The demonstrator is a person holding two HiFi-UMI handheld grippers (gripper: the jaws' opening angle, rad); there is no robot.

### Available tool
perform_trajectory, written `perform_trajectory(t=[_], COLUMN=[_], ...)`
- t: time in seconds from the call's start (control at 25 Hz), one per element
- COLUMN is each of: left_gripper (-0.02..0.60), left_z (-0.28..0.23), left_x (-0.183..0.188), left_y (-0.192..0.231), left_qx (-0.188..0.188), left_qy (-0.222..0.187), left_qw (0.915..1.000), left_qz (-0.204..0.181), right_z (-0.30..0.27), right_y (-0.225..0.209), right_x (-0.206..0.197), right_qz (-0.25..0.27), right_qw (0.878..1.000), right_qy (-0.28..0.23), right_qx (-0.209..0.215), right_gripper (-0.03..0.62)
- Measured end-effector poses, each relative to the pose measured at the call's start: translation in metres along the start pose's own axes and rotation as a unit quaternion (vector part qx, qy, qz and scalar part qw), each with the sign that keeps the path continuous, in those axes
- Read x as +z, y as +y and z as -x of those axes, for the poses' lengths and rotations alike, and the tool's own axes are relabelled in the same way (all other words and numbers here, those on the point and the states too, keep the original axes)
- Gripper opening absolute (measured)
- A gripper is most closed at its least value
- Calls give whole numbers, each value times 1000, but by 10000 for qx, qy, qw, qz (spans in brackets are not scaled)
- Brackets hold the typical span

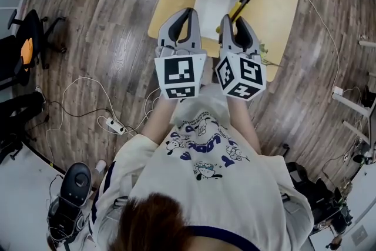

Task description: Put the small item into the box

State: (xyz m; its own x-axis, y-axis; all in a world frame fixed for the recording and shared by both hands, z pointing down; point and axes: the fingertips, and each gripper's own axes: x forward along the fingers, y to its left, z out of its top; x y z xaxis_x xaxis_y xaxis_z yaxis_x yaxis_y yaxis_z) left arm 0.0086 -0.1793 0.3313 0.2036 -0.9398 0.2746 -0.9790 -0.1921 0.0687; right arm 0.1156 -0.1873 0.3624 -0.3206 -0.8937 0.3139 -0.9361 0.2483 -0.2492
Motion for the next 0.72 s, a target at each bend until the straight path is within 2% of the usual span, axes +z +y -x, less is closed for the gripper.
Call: perform_trajectory(t=[0.36, 0.72], left_gripper=[18, 18], left_z=[-34, -69], left_x=[-15, -42], left_y=[14, 27], left_qx=[-134, -378], left_qy=[303, 732], left_qw=[9994, 9965], left_qz=[45, 105], right_z=[-33, -61], right_y=[-4, -15], right_x=[-15, -51], right_qz=[48, 129], right_qw=[9994, 9950], right_qy=[325, 911], right_qx=[-146, -388], right_gripper=[129, 129])
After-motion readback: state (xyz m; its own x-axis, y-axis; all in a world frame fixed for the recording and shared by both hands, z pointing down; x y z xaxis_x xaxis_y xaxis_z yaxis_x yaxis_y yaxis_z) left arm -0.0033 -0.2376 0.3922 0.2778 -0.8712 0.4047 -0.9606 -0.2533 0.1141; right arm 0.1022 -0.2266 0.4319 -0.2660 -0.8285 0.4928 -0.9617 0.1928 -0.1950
